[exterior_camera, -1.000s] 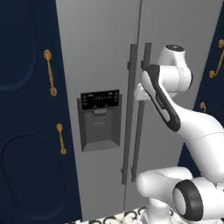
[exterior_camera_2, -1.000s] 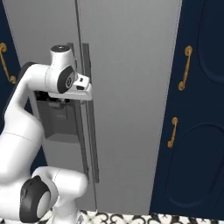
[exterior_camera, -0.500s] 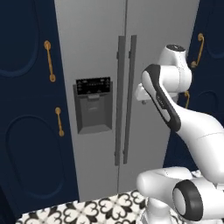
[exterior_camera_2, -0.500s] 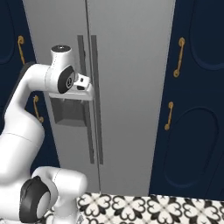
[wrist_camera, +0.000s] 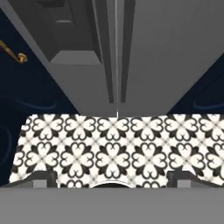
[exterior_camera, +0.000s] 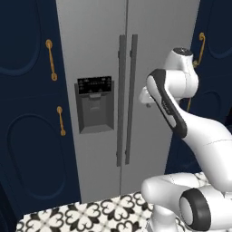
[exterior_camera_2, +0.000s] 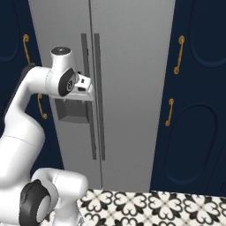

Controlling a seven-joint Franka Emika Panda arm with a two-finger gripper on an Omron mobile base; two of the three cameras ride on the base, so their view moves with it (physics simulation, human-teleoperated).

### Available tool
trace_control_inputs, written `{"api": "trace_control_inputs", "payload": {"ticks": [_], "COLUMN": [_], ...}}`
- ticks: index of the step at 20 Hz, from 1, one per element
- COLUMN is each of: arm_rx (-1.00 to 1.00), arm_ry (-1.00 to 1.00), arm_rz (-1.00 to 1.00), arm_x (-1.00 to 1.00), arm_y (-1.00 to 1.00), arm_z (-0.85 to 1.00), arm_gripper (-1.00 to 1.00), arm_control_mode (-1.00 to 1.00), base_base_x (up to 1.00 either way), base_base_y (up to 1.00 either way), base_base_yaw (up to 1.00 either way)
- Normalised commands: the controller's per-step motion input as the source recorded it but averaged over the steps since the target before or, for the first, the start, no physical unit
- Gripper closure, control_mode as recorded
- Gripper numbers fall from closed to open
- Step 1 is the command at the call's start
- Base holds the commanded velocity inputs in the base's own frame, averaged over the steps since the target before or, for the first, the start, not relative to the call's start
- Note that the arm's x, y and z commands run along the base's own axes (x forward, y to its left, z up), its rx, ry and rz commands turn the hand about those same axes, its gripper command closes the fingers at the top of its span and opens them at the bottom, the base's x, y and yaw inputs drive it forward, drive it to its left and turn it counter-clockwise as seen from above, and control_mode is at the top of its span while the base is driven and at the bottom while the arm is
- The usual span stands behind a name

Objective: Take the strawberry from the fridge and place it on top of the pancake, located on the dining counter.

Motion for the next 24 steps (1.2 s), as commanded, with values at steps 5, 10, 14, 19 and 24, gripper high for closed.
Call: {"api": "trace_control_inputs", "payload": {"ticks": [5, 10, 14, 19, 24], "arm_rx": [0.01, 0.02, -0.01, 0.0, 0.0], "arm_ry": [-0.18, -0.13, -0.16, 0.0, 0.0], "arm_rz": [0.03, 0.0, -0.03, -0.07, -0.05], "arm_x": [0.97, 0.87, 0.11, 0.32, 0.54], "arm_y": [0.06, -0.03, -0.08, -0.06, 0.0], "arm_z": [-0.04, -0.27, -0.06, -0.01, -0.11], "arm_gripper": [-1.0, -1.0, -1.0, -1.0, -1.0], "arm_control_mode": [-1.0, -1.0, -1.0, -1.0, -1.0], "base_base_x": [0.0, 0.0, 0.0, 0.0, 0.0], "base_base_y": [0.0, 0.0, 0.0, 0.0, 0.0], "base_base_yaw": [0.0, 0.0, 0.0, 0.0, 0.0]}}
